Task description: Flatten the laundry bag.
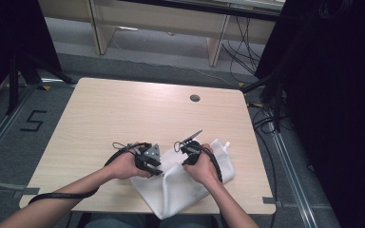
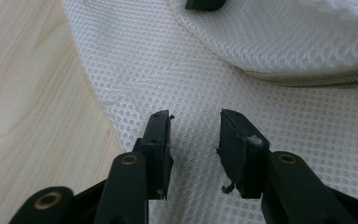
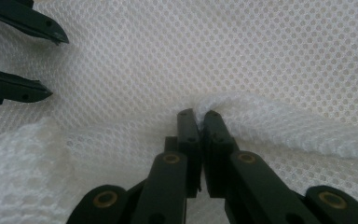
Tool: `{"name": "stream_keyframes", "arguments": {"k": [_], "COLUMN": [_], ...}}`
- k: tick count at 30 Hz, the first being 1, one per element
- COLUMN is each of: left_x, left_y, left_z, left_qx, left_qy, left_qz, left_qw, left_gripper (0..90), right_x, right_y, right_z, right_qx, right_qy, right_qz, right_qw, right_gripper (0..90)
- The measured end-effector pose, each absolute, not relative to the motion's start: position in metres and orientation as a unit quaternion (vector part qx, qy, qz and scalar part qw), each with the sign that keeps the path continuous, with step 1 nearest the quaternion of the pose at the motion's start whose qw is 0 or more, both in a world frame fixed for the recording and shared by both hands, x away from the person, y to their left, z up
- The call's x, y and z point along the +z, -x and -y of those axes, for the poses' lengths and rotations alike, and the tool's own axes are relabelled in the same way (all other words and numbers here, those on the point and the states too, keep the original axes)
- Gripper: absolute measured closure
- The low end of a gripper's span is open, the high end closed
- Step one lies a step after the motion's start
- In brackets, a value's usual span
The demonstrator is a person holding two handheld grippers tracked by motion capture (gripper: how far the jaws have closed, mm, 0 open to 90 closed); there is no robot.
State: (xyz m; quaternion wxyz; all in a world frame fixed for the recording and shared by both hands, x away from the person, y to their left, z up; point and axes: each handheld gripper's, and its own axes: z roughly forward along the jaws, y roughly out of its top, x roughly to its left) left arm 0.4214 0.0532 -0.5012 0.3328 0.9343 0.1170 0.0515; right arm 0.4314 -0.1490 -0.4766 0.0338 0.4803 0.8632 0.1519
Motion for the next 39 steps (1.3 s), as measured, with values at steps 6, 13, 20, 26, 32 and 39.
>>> {"name": "stream_keyframes", "arguments": {"k": [6,13,20,26,32,39], "left_x": [-0.501,-0.500,-0.499,-0.498,-0.497,-0.497], "left_y": [-0.421,-0.428,-0.437,-0.442,-0.448,-0.454], "left_z": [-0.053,-0.061,-0.074,-0.080,-0.084,-0.088], "left_qx": [0.048,0.057,0.070,0.075,0.080,0.087], "left_qy": [-0.935,-0.934,-0.933,-0.934,-0.935,-0.935], "left_qz": [-0.123,-0.142,-0.157,-0.167,-0.172,-0.181], "left_qw": [0.329,0.323,0.315,0.307,0.300,0.291], "left_gripper": [69.5,72.1,72.7,72.8,72.9,72.9], "right_x": [-0.473,-0.457,-0.440,-0.428,-0.415,-0.408], "right_y": [-0.432,-0.434,-0.427,-0.414,-0.397,-0.385], "right_z": [0.147,0.144,0.144,0.145,0.151,0.161], "right_qx": [0.145,0.176,0.199,0.211,0.222,0.232], "right_qy": [-0.488,-0.455,-0.461,-0.450,-0.444,-0.442], "right_qz": [-0.860,-0.872,-0.864,-0.867,-0.867,-0.864], "right_qw": [0.032,0.051,0.050,0.051,0.055,0.061], "right_gripper": [89.1,89.1,89.1,89.1,89.1,89.1]}}
